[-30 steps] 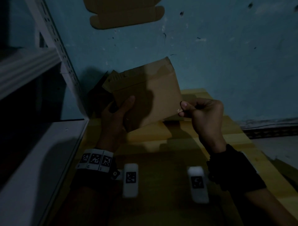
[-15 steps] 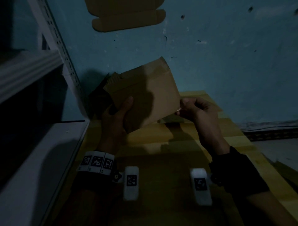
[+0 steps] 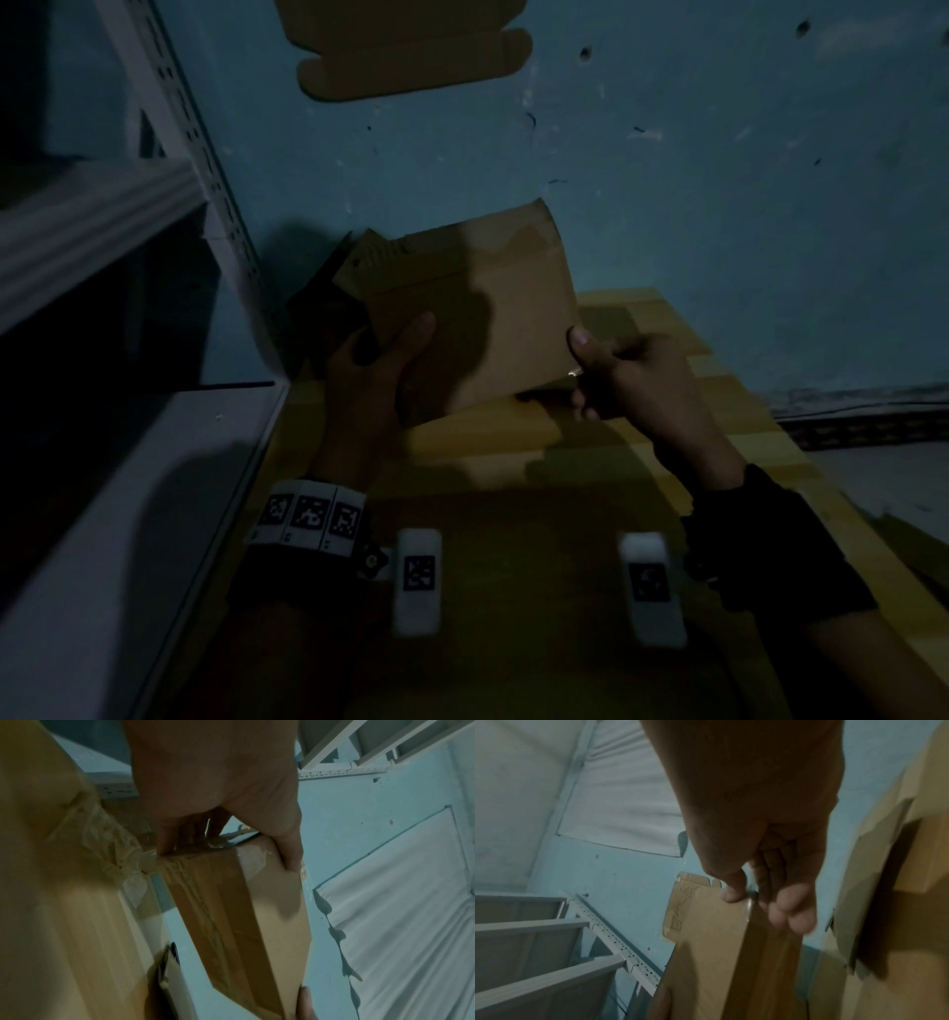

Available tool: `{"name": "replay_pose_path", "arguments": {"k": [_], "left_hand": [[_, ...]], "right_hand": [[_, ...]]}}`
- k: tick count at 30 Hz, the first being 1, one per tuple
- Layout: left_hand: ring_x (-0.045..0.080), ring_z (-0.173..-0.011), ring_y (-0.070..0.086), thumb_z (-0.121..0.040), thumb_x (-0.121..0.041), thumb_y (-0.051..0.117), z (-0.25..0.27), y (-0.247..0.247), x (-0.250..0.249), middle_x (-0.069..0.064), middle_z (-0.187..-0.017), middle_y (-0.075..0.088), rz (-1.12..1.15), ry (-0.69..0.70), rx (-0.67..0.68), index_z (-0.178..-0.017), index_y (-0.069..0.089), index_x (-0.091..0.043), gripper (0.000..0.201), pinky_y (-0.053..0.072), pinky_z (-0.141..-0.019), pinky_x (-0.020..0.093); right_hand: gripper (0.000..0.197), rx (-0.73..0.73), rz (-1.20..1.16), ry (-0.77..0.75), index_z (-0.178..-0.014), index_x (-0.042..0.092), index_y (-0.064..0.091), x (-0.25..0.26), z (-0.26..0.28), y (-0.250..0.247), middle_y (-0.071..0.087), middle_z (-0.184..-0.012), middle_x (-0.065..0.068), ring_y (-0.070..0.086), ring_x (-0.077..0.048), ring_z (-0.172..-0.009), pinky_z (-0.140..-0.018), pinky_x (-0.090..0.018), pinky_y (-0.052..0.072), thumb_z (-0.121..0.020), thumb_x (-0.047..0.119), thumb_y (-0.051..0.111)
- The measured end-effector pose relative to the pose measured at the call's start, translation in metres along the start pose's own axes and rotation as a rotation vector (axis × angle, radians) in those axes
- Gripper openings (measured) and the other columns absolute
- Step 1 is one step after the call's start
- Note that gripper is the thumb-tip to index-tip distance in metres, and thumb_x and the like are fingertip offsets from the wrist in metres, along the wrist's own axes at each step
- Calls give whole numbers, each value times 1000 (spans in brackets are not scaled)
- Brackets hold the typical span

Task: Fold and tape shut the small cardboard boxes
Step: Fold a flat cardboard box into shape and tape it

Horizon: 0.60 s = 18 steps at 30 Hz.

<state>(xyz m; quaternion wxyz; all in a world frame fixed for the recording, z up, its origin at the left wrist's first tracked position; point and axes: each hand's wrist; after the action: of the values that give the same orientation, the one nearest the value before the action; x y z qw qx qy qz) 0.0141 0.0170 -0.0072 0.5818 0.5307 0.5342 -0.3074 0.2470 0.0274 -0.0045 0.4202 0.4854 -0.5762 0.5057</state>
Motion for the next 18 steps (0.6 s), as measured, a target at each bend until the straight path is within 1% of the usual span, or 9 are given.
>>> {"name": "replay_pose_path", "arguments": {"k": [1, 3, 5, 7, 9, 11, 13, 14, 18], "left_hand": [[16, -96, 72, -64, -38, 78, 0, -1, -1, -4, -103, 76, -5, 1, 7, -103, 70, -28, 41, 60, -77, 33], [12, -90, 73, -69, -34, 76, 1, -2, -2, -7, -97, 76, -9, -4, 17, -101, 69, -28, 33, 60, -69, 26], [5, -78, 73, -80, -27, 74, 2, -1, -1, -12, -85, 76, 2, -23, 5, -97, 68, -28, 18, 58, -60, 21], [3, -73, 72, -86, -25, 71, 5, -1, -1, -11, -84, 74, 16, -52, -16, -97, 68, -27, 12, 56, -55, 19], [9, -82, 73, -86, -29, 71, 6, 0, -2, -4, -96, 76, 27, -68, -25, -107, 70, -22, 23, 56, -57, 20], [15, -91, 73, -82, -34, 72, 6, 1, -2, 0, -105, 76, 53, -81, -29, -119, 68, -17, 41, 58, -61, 23], [17, -98, 72, -76, -39, 73, 4, 2, -2, 1, -111, 75, 90, -92, -26, -124, 66, -16, 53, 60, -67, 26], [18, -101, 72, -73, -40, 73, 4, 2, -1, 2, -113, 74, 105, -99, -24, -125, 66, -16, 57, 60, -70, 28], [21, -105, 71, -72, -46, 74, 1, 1, 0, 3, -117, 73, 148, -129, -21, -129, 63, -16, 65, 60, -76, 33]], "right_hand": [[48, 12, 3, 9, -70, -2, 67, -1, 0, -1, 66, -57, -17, 61, -21, -45, -46, -24, 49, -100, 36, 65], [48, 24, 0, 17, -72, -8, 67, -3, -2, -2, 67, -58, -19, 65, -23, -47, -46, -25, 51, -100, 30, 64], [46, 19, -25, -13, -75, -13, 68, -6, -3, -3, 70, -62, -22, 68, -24, -51, -51, -27, 56, -100, 26, 65], [43, 8, -87, -49, -80, -17, 67, -7, -5, -2, 72, -67, -22, 72, -24, -57, -58, -30, 60, -99, 21, 65], [43, 6, -173, -80, -82, -23, 63, -7, -7, -1, 71, -72, -28, 74, -28, -65, -69, -36, 62, -100, 17, 64], [41, 10, -230, -105, -76, -19, 61, -5, -6, 0, 69, -72, -30, 73, -29, -70, -77, -39, 61, -101, 14, 61], [36, 10, -262, -127, -71, -6, 61, -3, -5, 1, 71, -69, -22, 73, -24, -71, -77, -35, 61, -102, 12, 57], [35, 14, -272, -139, -71, -3, 60, -2, -5, 1, 71, -69, -18, 74, -21, -72, -78, -33, 62, -102, 11, 56], [33, 79, -379, -139, -74, -2, 59, 0, -3, 1, 74, -73, -13, 75, -21, -73, -73, -28, 59, -104, 10, 51]]}}
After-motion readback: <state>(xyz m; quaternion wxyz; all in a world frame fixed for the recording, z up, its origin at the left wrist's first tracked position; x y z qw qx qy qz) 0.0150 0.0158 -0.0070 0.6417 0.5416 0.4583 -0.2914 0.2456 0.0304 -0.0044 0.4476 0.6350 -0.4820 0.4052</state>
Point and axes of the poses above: each hand's wrist, its own z-axis away from the middle knuckle, its own y-axis out of the palm, x = y × z
